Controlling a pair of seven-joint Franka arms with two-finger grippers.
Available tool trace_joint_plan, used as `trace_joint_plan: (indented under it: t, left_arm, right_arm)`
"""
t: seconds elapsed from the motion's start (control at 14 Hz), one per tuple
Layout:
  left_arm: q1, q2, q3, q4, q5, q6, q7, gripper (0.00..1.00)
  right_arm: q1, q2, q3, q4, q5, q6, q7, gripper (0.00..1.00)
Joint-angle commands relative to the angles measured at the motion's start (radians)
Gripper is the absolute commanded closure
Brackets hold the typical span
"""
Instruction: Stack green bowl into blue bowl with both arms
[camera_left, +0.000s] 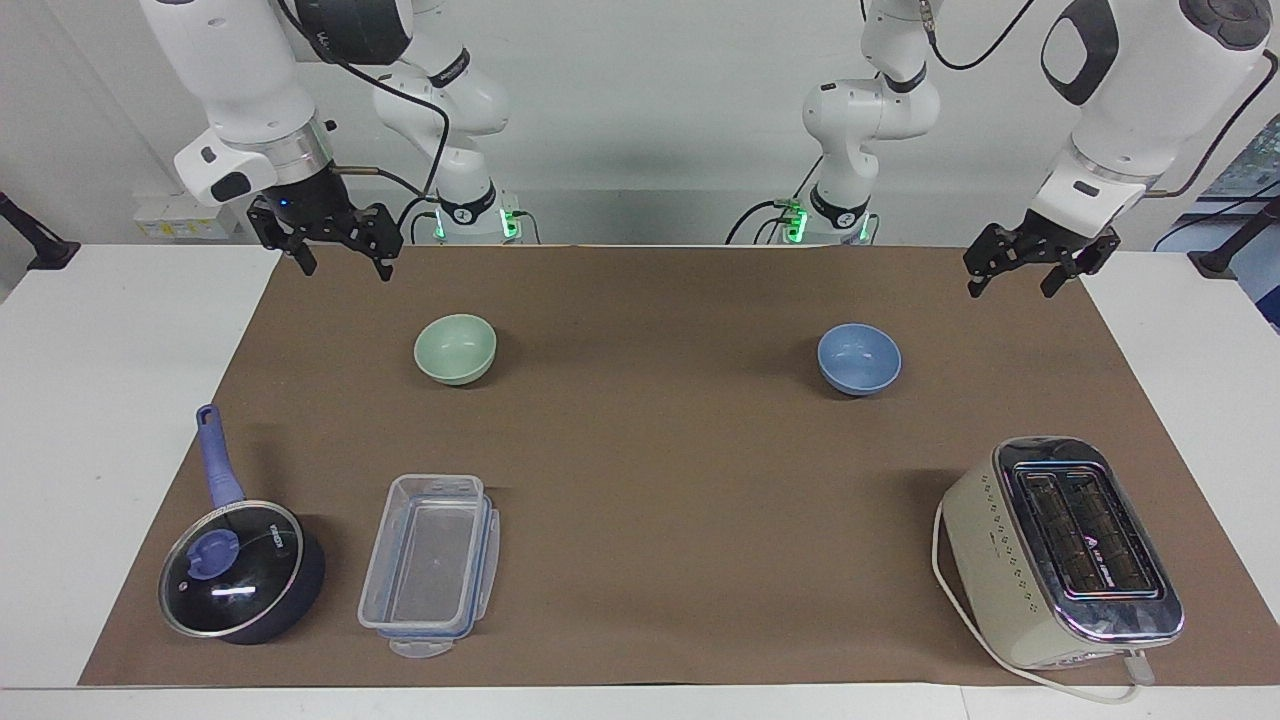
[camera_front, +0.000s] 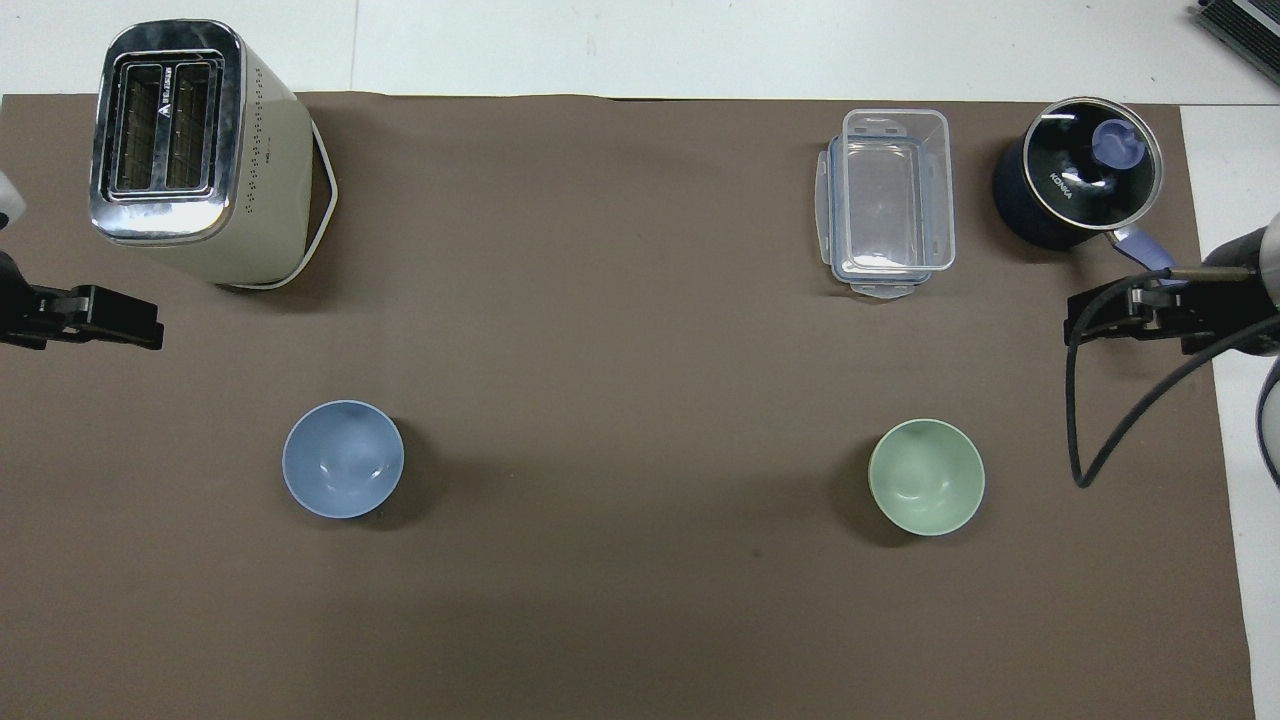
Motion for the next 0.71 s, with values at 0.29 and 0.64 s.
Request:
trace_joint_plan:
  t: [0.29, 0.64]
  left_arm:
    - [0.027, -0.012, -0.002, -0.047, 0.007, 0.024, -0.009, 0.00]
    - [0.046, -0.057, 0.000, -0.231, 0.007, 0.208, 0.018, 0.00]
  right_arm:
    - [-0.012, -0.015, 0.005, -0.018, 0.007, 0.009, -0.031, 0.00]
    - [-0.012, -0.015, 0.005, -0.018, 0.007, 0.009, -0.031, 0.00]
